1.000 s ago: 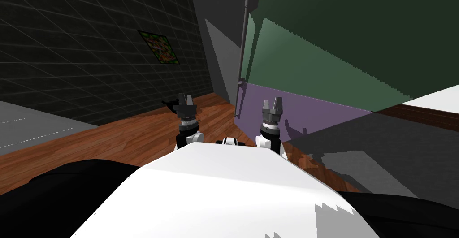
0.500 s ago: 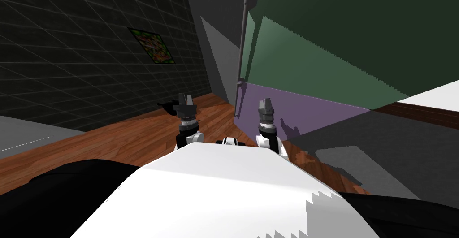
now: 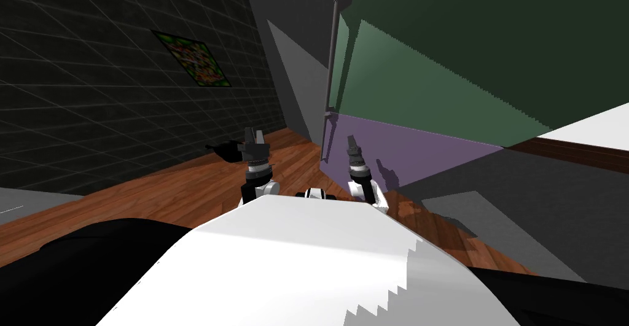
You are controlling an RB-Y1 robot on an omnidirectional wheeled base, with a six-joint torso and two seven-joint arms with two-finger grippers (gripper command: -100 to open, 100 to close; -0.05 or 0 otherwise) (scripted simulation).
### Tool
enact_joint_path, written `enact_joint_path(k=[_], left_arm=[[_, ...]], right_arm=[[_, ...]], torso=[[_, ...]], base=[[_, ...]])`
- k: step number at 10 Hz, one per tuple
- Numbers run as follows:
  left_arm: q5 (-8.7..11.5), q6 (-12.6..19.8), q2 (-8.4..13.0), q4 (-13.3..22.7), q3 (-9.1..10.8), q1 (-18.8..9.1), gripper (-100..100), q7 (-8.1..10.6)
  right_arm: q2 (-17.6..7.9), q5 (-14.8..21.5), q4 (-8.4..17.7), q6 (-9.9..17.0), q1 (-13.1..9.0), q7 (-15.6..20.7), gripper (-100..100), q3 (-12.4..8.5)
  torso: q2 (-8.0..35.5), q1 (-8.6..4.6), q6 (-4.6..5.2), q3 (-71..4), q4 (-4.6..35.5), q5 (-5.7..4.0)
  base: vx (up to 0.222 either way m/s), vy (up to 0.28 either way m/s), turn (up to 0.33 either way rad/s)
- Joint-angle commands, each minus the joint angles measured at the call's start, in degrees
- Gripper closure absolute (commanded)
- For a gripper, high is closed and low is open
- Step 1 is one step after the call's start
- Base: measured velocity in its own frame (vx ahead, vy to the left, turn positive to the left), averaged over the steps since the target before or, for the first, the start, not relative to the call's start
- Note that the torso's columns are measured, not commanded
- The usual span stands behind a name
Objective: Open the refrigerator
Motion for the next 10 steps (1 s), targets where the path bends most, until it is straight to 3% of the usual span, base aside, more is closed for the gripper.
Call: enact_joint_path(k=[1, 2, 3, 4, 5, 6, 7, 8, 9, 10], left_arm=[[0.0, 0.0, 0.0, 0.0, 0.0, -0.01, 0, 0.0], [0.0, 0.0, 0.0, 0.0, 0.0, 0.0, 0, 0.0], [0.0, 0.0, 0.0, 0.0, 0.0, 0.0, 0, 0.0], [0.0, 0.0, 0.0, 0.0, 0.0, 0.0, 0, 0.0], [0.0, 0.0, 0.0, 0.0, 0.0, 0.0, 0, 0.0], [0.0, 0.0, 0.0, 0.0, 0.0, -0.01, 0, 0.0], [0.0, 0.0, 0.0, 0.0, 0.0, 0.0, 0, 0.0], [0.0, 0.0, 0.0, 0.0, 0.0, -0.01, 0, 0.0], [0.0, 0.0, 0.0, 0.0, 0.0, 0.0, 0, 0.0], [0.0, 0.0, 0.0, 0.0, 0.0, -0.01, 0, 0.0]], right_arm=[[-1.14, 1.92, 2.43, -0.25, -2.87, 4.09, -100, 1.01], [-1.75, 3.22, 4.07, -0.45, -4.68, 5.73, -100, 1.7], [-1.75, 3.22, 4.07, -0.45, -4.76, 6.9, -100, 1.7], [-2.32, 4.56, 5.78, -0.66, -6.73, 8.77, -100, 2.4], [-2.32, 4.56, 5.78, -0.66, -6.73, 9.49, -100, 2.4], [-2.86, 5.95, 7.54, -0.89, -8.78, 11.6, -100, 3.1], [-2.86, 5.95, 7.54, -0.89, -8.78, 12.14, -100, 3.1], [-3.37, 7.39, 9.38, -1.15, -10.89, 14.21, -100, 3.79], [-3.37, 7.39, 9.38, -1.15, -10.89, 14.85, -100, 3.79], [-3.85, 8.86, 11.27, -1.43, -13.07, 17.11, -100, 4.46]], torso=[[0.04, -0.02, -0.02, 0.02, 0.01, 0.01], [0.03, -0.03, 0.0, 0.02, 0.01, 0.0], [-0.09, 0.01, 0.0, -0.05, -0.02, 0.01], [-0.02, -0.03, -0.02, -0.03, -0.01, 0.0], [0.05, -0.03, 0.0, 0.03, 0.01, 0.0], [0.07, -0.07, -0.02, 0.04, 0.02, -0.01], [0.01, -0.01, 0.0, 0.01, 0.01, 0.0], [0.02, -0.05, -0.01, 0.01, 0.0, 0.0], [-0.03, -0.05, -0.01, -0.02, -0.01, -0.01], [-0.02, -0.05, -0.01, -0.02, -0.01, -0.01]], base=[[0.023, 0.06, -0.104], [0.055, 0.079, -0.196], [0.039, 0.071, -0.076], [0.018, 0.07, -0.117], [0.015, 0.057, -0.056], [0.023, 0.072, -0.113], [0.017, 0.059, -0.072], [0.022, 0.052, -0.119], [0.023, 0.051, -0.061], [0.036, 0.06, -0.137]])
